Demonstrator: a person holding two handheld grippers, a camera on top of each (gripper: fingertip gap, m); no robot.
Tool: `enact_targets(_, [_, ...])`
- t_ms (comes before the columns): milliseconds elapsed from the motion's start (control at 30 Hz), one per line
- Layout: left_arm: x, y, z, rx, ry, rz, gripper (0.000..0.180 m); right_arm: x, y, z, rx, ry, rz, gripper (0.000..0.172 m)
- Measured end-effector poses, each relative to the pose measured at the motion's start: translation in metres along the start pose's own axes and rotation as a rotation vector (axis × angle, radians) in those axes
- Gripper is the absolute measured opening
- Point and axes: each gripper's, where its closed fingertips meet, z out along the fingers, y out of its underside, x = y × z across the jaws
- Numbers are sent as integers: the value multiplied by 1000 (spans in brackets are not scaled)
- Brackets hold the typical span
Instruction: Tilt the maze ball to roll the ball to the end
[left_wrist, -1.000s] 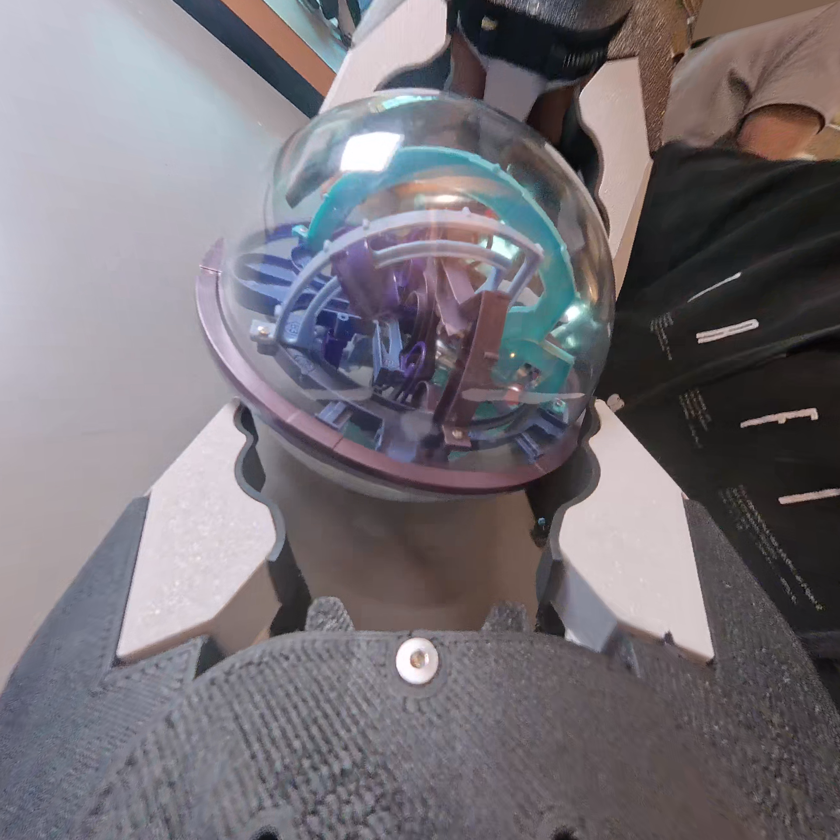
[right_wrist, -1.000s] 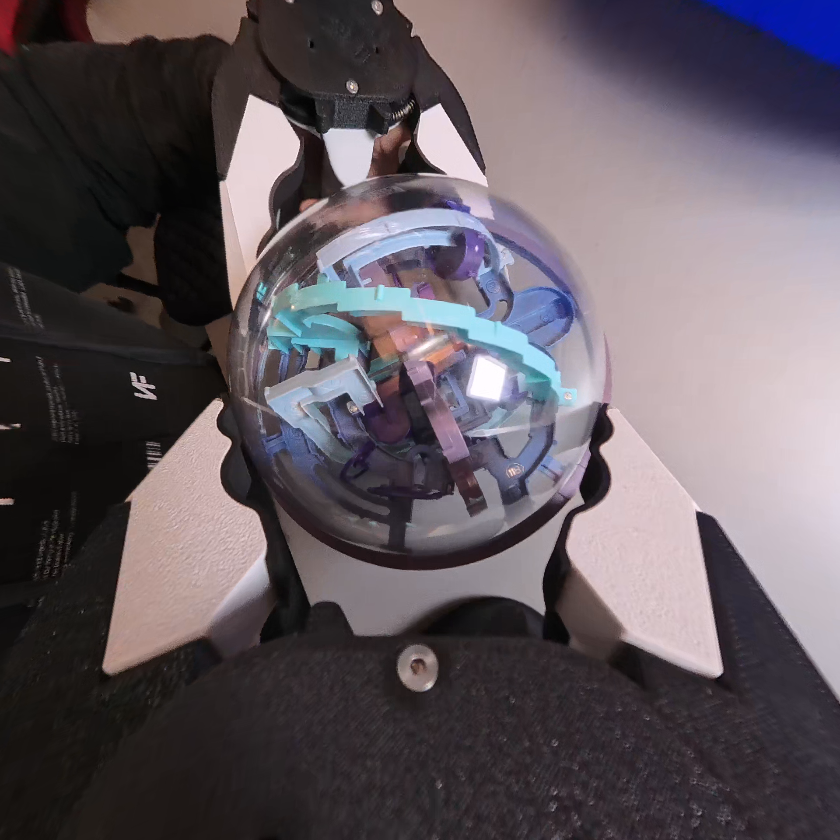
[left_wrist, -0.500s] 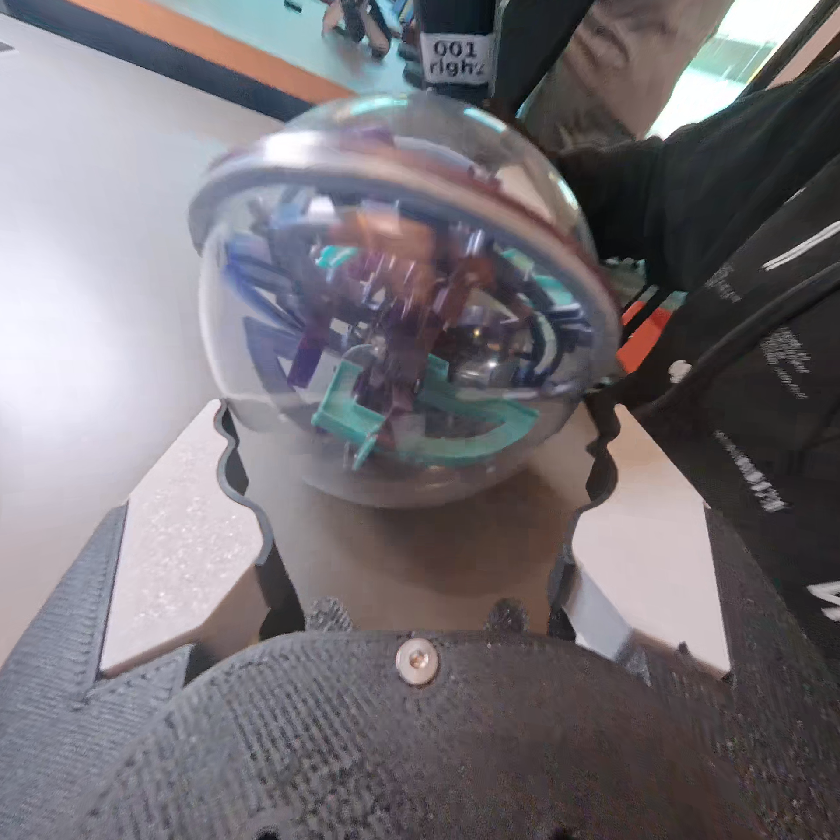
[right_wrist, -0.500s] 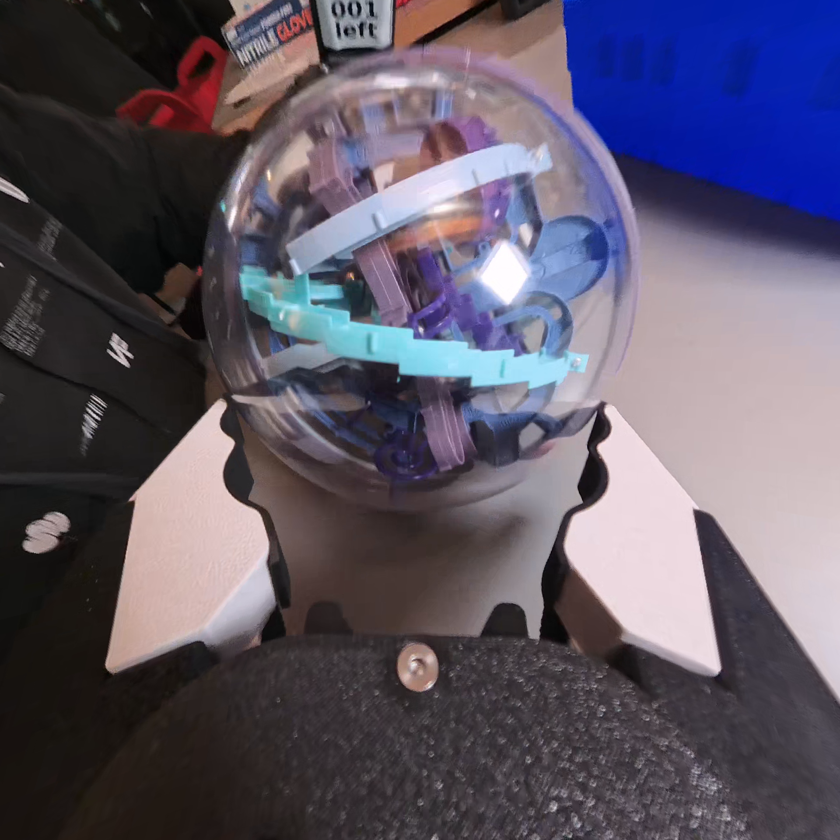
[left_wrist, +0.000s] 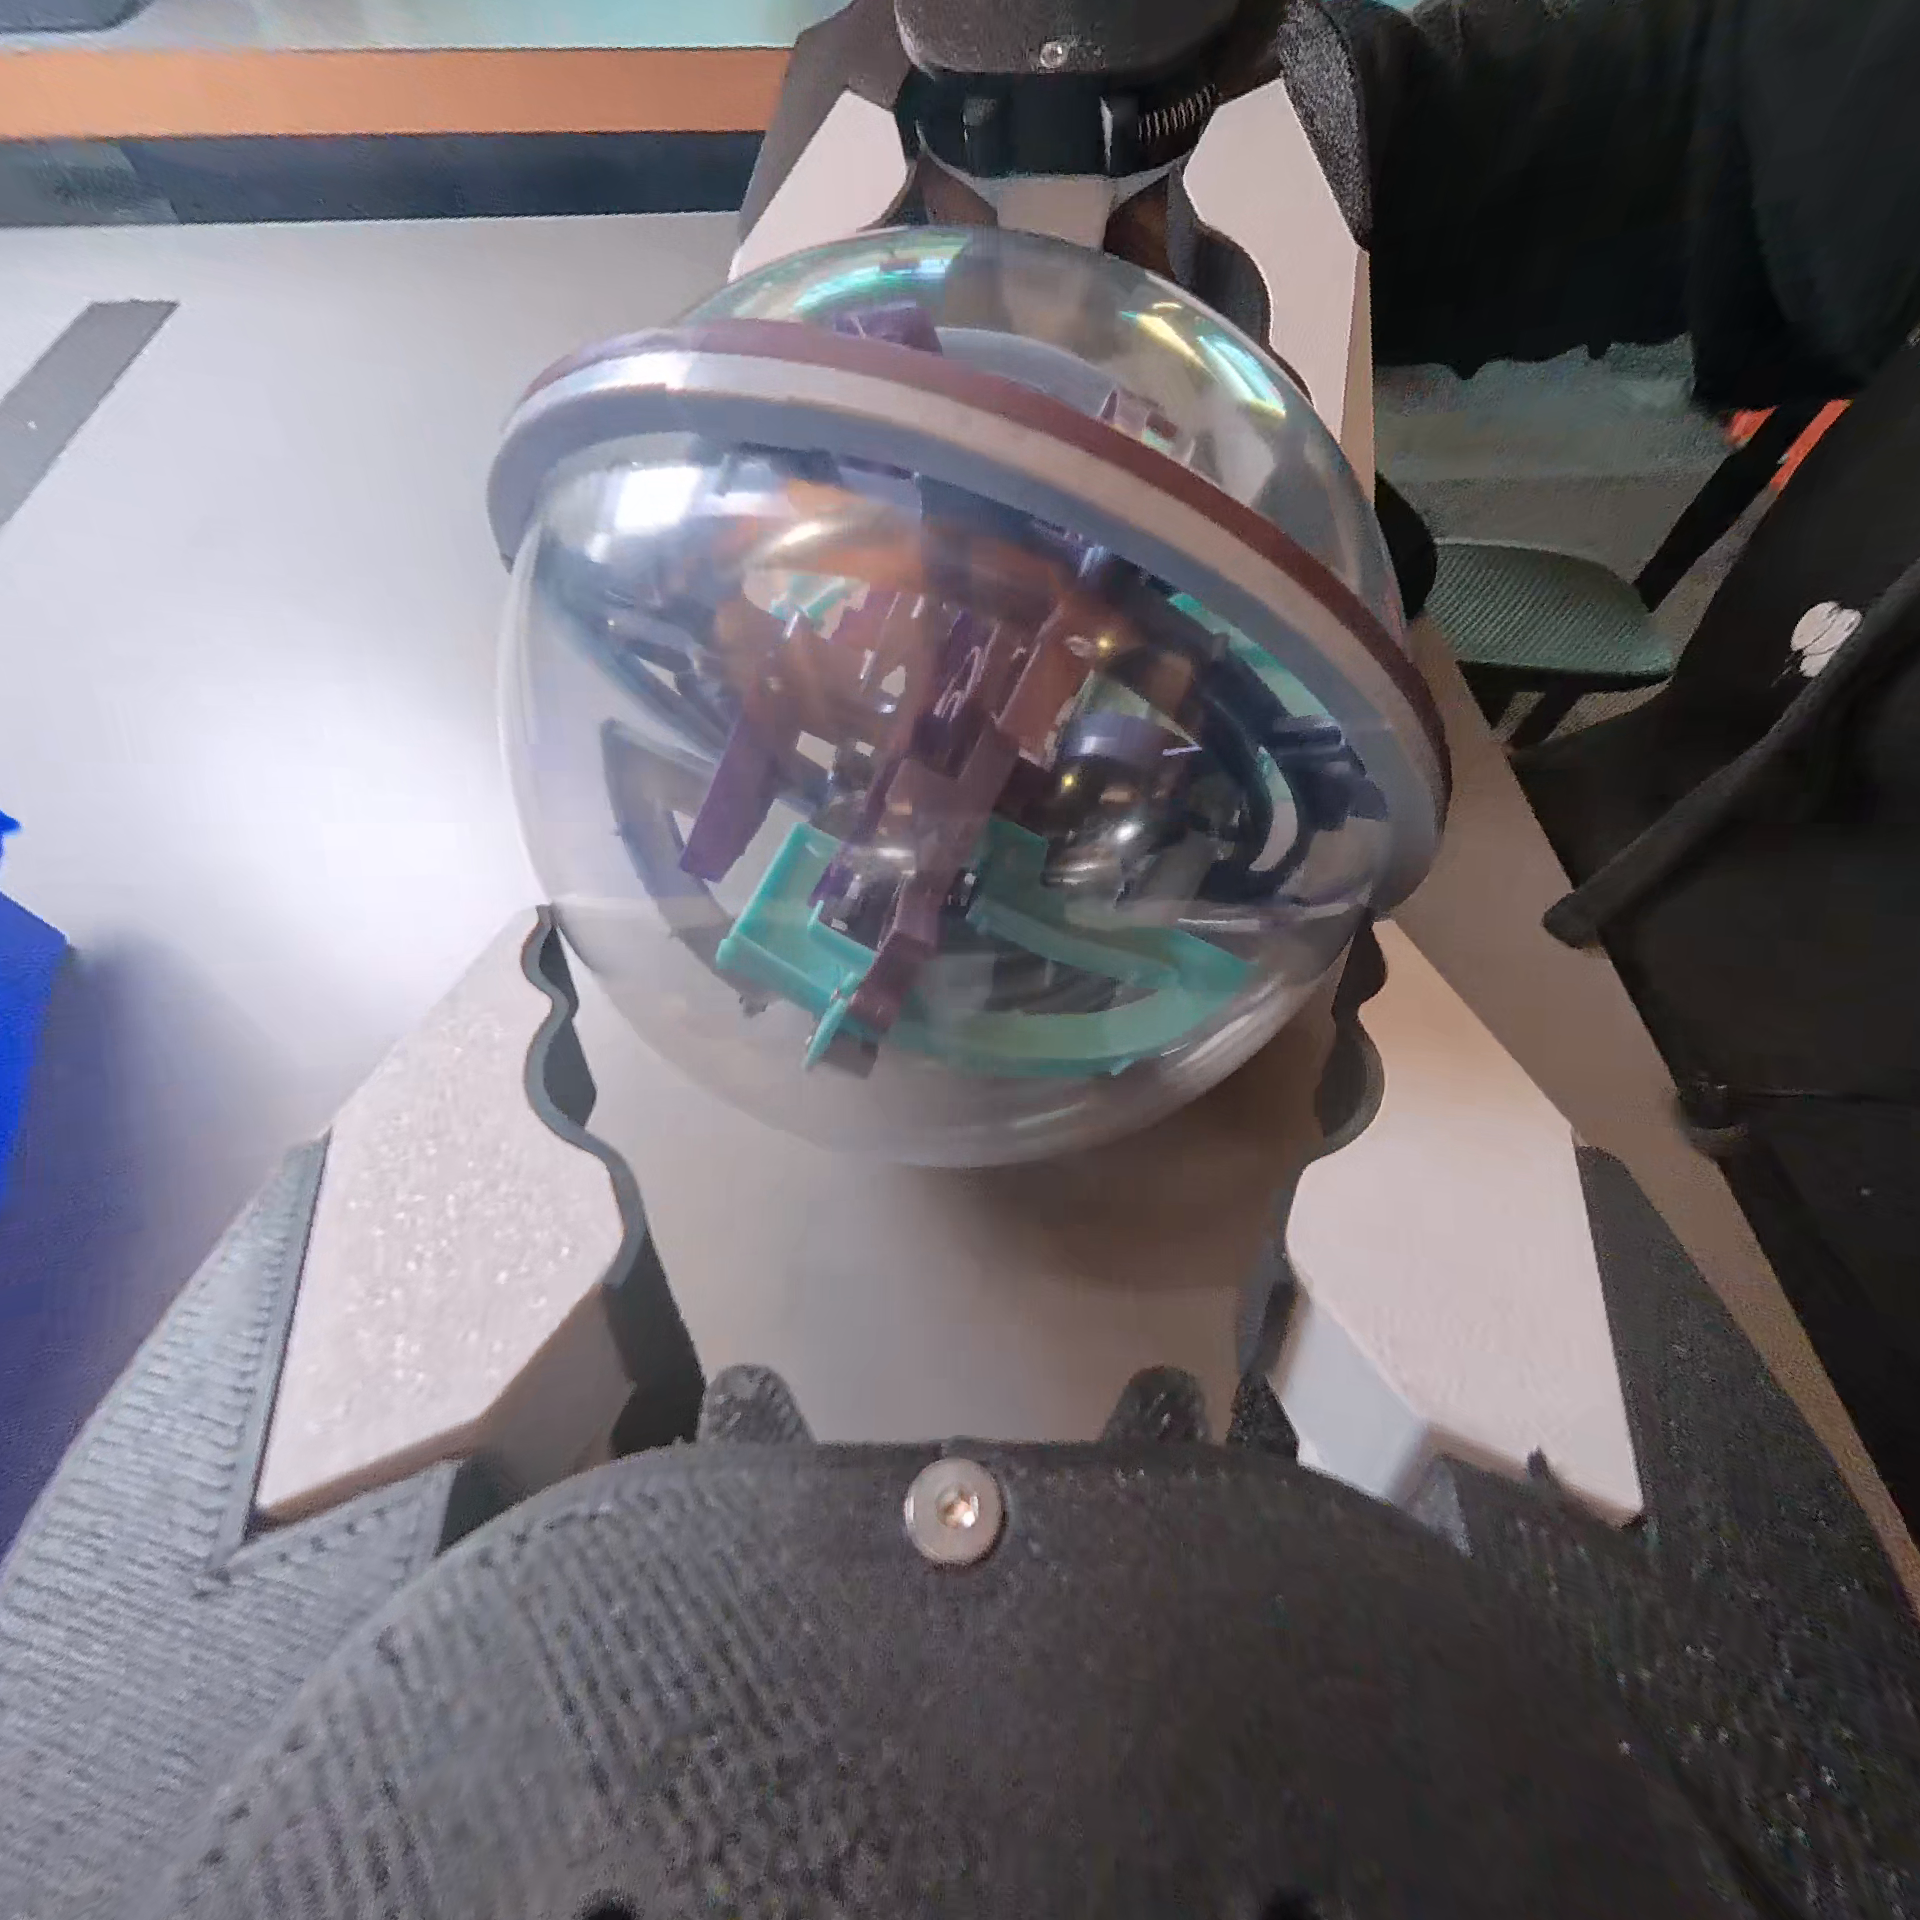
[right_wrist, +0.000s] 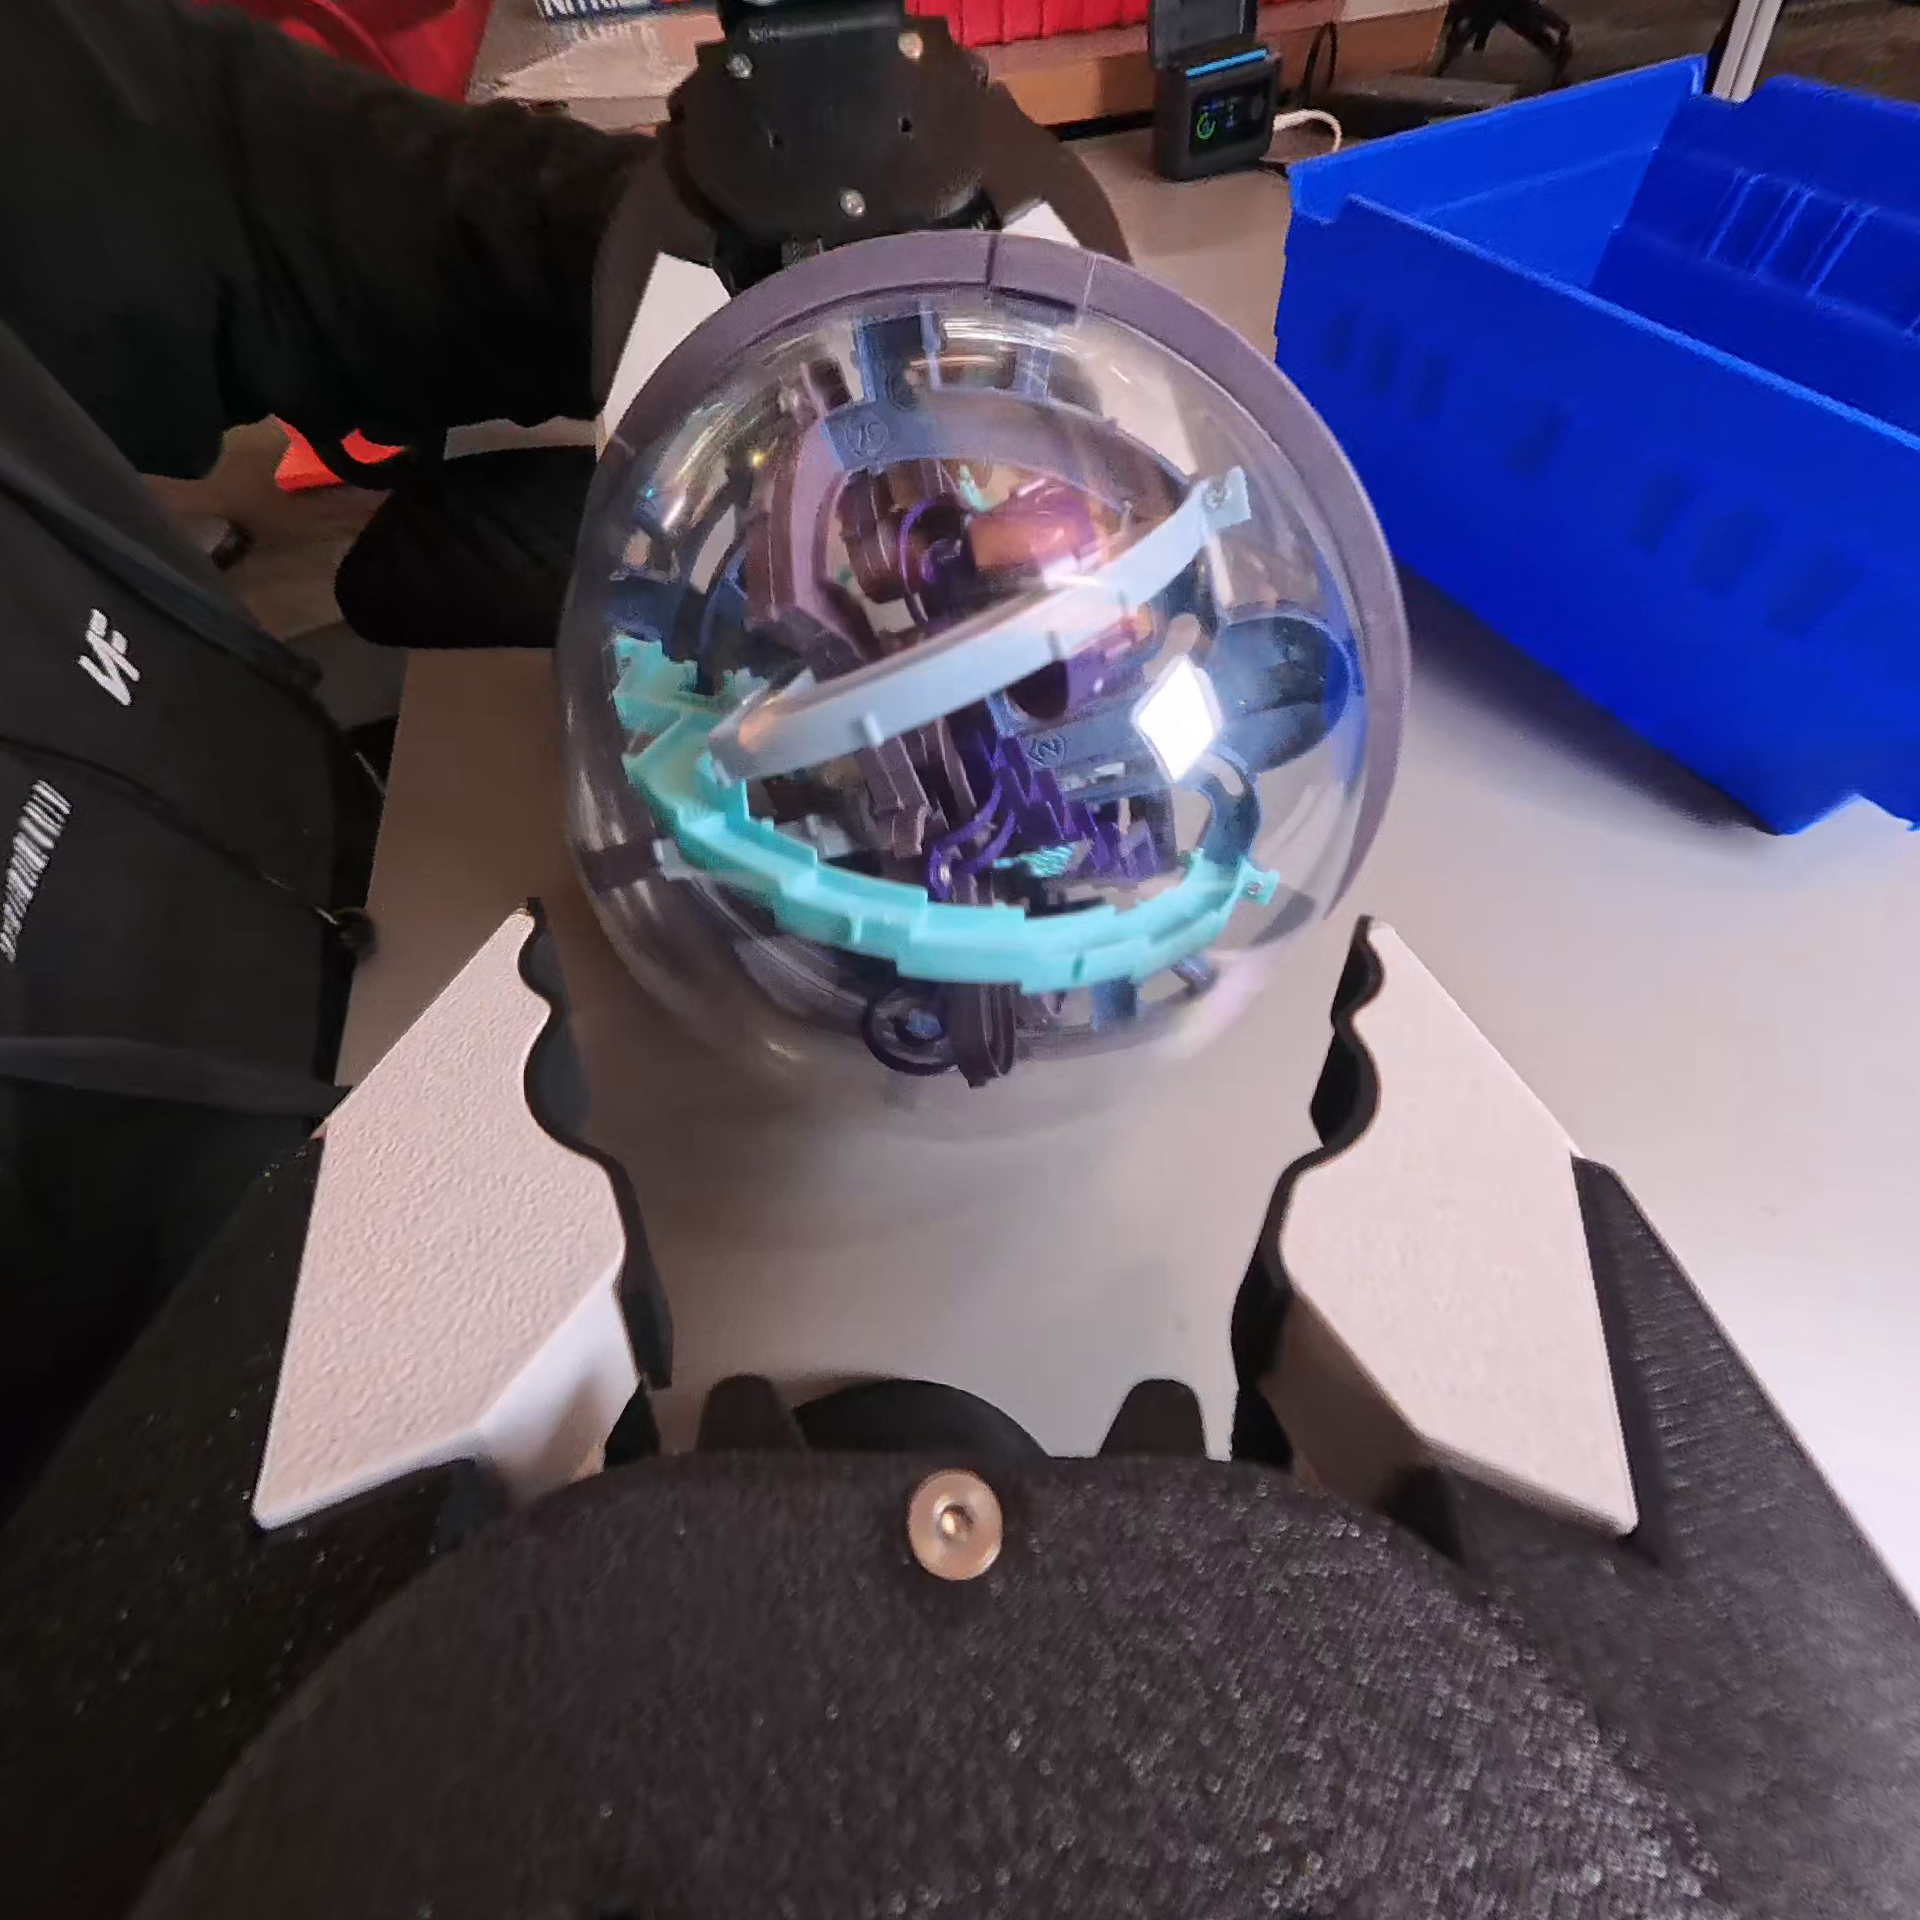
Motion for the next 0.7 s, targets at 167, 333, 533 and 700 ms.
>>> enact_targets(167, [6, -8, 6, -62, -22, 60, 141, -3, 7, 2, 24, 54, -21, 142])
enact_targets(333, [8, -18, 6, -142, -2, 122, 141, -7, 17, 0, 15, 81, -7, 141])
enact_targets(533, [9, -22, 5, -217, -17, 222, 140, -5, 29, 7, -16, 117, -39, 141])
enact_targets(700, [10, -20, 2, -203, -45, 253, 140, -6, 26, 9, -11, 133, -80, 141])
